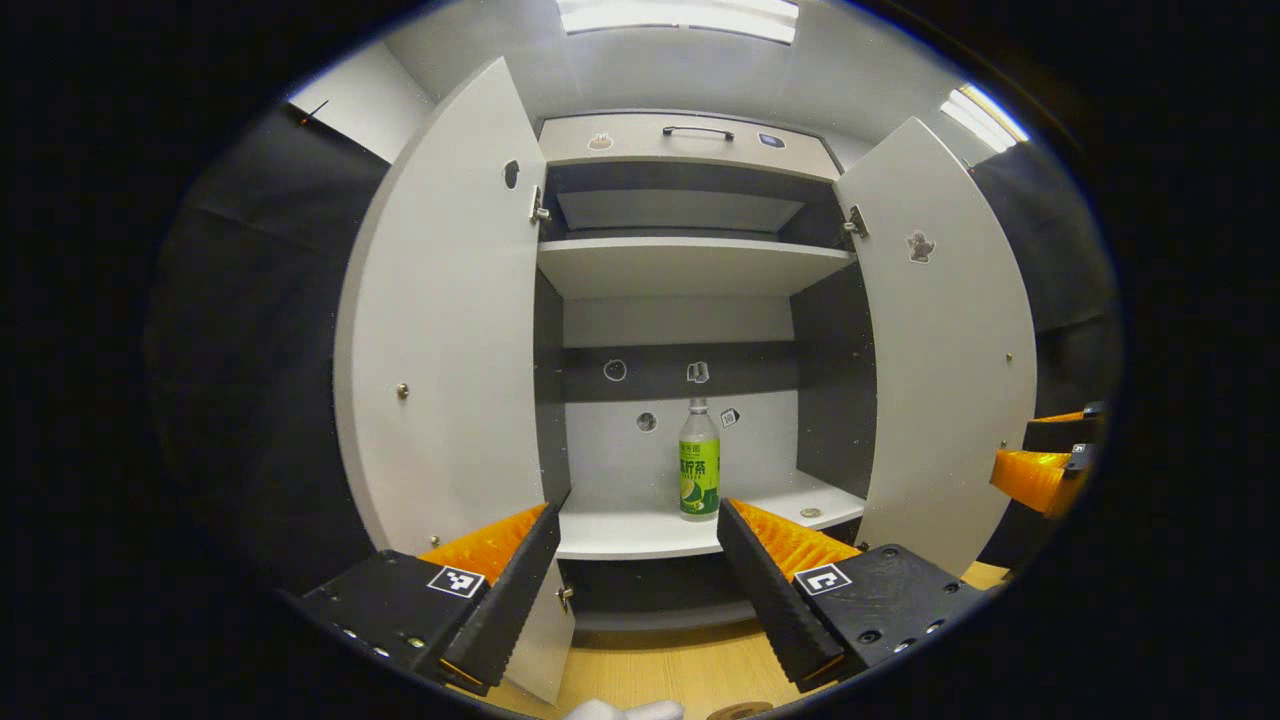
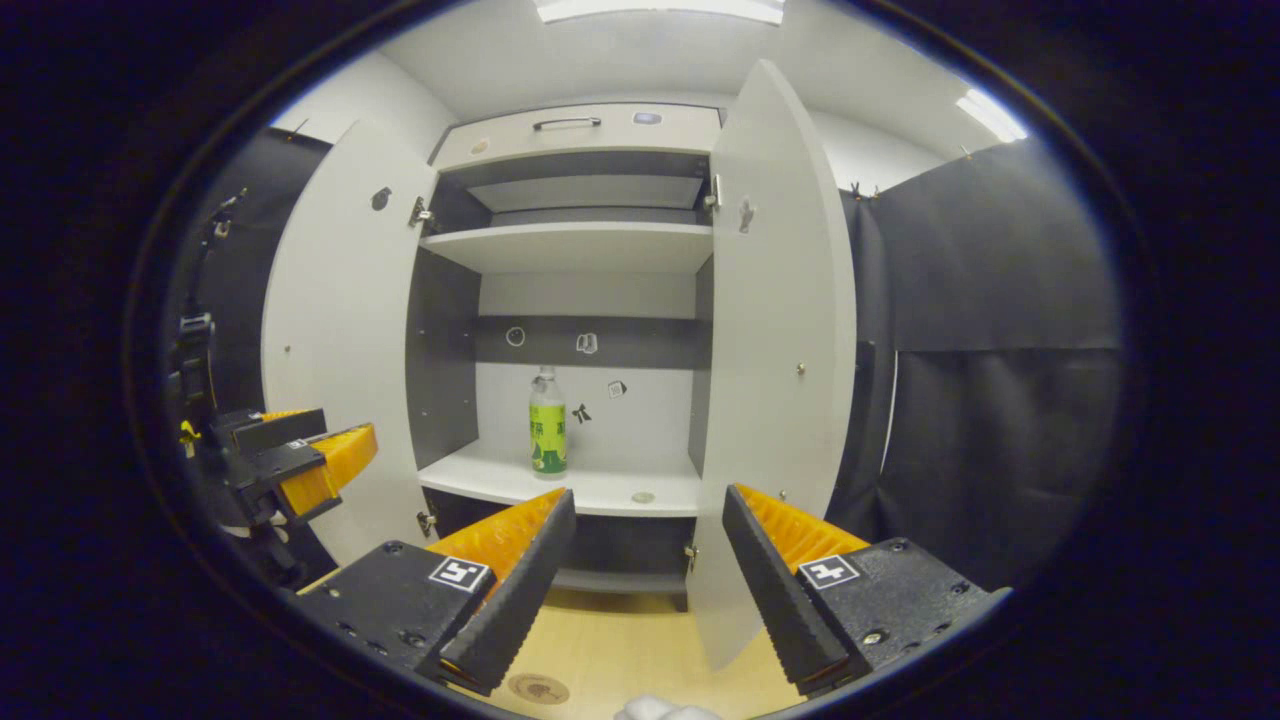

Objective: Grasp the bottle in the cabinet with the left hand and place it on the coaster, then close the right door with the right hand and the left door with the left hand.

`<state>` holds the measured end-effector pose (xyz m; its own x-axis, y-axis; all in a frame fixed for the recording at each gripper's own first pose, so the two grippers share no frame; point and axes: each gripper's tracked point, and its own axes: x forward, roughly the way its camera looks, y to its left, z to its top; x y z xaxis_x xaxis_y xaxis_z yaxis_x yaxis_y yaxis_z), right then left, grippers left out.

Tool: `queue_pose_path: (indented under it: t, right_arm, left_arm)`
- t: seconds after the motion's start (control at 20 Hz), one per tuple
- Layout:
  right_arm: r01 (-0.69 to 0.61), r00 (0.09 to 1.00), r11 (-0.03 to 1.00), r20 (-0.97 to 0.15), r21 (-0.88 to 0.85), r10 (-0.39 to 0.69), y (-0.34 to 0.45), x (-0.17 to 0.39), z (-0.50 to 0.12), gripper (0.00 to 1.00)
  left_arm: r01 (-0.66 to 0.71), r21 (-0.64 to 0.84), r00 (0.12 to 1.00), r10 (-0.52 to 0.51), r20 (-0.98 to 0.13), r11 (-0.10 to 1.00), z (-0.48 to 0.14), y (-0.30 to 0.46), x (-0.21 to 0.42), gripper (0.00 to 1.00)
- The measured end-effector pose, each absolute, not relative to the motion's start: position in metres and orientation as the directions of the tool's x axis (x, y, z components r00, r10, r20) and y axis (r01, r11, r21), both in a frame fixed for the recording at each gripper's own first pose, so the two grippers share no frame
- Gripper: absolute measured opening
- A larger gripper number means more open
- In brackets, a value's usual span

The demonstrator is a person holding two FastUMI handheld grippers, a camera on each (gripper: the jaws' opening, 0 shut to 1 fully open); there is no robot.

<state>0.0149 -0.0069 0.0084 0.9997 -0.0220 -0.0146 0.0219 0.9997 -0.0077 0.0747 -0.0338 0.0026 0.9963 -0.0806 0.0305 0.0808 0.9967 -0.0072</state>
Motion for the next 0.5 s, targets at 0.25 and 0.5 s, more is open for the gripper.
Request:
queue_pose_path:
  t: [0.25,0.5]
  right_arm:
    - [0.057,0.998,0.998,-0.008,-0.021,-0.057,-0.016,0.017,0.018,0.97]
    - [0.082,0.997,0.995,-0.001,-0.048,-0.082,-0.021,0.017,0.027,0.98]
  left_arm:
    - [0.126,-0.012,0.99,-0.125,0.066,0.992,0.007,-0.064,0.139,0.96]
    - [0.144,-0.03,0.988,-0.141,0.069,0.989,-0.001,-0.098,0.211,0.96]
